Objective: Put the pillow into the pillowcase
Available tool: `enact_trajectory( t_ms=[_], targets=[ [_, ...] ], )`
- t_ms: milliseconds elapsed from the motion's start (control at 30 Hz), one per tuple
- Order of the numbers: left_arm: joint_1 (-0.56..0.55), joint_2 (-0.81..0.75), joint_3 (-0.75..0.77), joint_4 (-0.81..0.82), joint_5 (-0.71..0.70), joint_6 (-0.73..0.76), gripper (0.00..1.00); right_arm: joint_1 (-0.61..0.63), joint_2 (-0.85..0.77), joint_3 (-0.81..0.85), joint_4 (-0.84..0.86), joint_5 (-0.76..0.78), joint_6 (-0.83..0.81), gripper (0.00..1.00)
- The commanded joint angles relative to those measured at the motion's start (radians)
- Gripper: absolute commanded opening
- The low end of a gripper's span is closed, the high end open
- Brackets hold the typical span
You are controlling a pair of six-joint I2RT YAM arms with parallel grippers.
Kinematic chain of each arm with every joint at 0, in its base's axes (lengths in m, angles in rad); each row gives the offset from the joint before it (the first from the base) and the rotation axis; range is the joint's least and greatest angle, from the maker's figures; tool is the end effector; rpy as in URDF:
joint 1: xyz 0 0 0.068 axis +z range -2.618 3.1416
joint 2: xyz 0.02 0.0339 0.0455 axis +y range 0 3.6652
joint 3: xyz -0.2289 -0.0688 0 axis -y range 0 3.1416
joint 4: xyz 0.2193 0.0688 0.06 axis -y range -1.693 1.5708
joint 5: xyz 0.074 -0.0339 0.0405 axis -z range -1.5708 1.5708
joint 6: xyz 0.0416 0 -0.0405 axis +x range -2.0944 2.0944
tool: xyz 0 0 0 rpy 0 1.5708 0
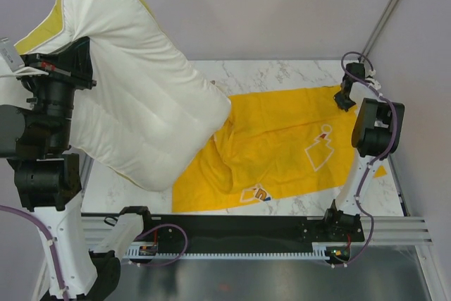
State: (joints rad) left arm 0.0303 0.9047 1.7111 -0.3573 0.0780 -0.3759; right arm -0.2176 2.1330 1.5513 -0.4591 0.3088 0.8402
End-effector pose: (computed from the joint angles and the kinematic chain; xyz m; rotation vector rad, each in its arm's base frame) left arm 0.0911 -0.0005 0.5434 -0.1588 1.1186 -0.3520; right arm 0.4031 -0.1021 0.1388 1.3752 2.1403 -0.1653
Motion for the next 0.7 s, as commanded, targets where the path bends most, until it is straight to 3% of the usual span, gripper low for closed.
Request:
enact_trajectory(
  t_ms=[0, 167, 200, 233, 300, 333, 433, 667],
  targets=[
    [0.000, 0.026, 0.009, 0.165, 0.028, -0.063, 0.02, -0.043, 0.054, 0.107, -0.024, 0.010, -0.004, 0.00],
    [-0.001, 0.046, -0.037, 0.187, 0.013, -0.077, 0.02, -0.108, 0.024, 0.159, -0.069, 0.021, -0.018, 0.00],
    [-0.001, 0.051, -0.062, 0.190, 0.009, -0.089, 0.02, -0.109, 0.010, 0.156, -0.067, 0.006, -0.035, 0.05],
    [-0.001, 0.053, -0.074, 0.195, 0.005, -0.098, 0.02, -0.108, -0.025, 0.150, -0.061, -0.022, -0.082, 0.29],
    [-0.001, 0.060, -0.109, 0.195, 0.003, -0.124, 0.02, -0.095, -0.074, 0.121, -0.008, -0.114, -0.137, 0.51],
    [-0.001, 0.065, -0.119, 0.198, 0.014, -0.130, 0.02, -0.089, -0.102, 0.089, 0.005, -0.123, -0.154, 0.70],
    [-0.001, 0.069, -0.151, 0.199, 0.038, -0.161, 0.02, -0.045, -0.218, 0.038, 0.033, -0.169, -0.240, 0.75],
    [-0.009, 0.079, -0.151, 0.204, 0.098, -0.230, 0.02, 0.104, -0.441, -0.154, 0.112, -0.370, -0.345, 0.75]
  ],
)
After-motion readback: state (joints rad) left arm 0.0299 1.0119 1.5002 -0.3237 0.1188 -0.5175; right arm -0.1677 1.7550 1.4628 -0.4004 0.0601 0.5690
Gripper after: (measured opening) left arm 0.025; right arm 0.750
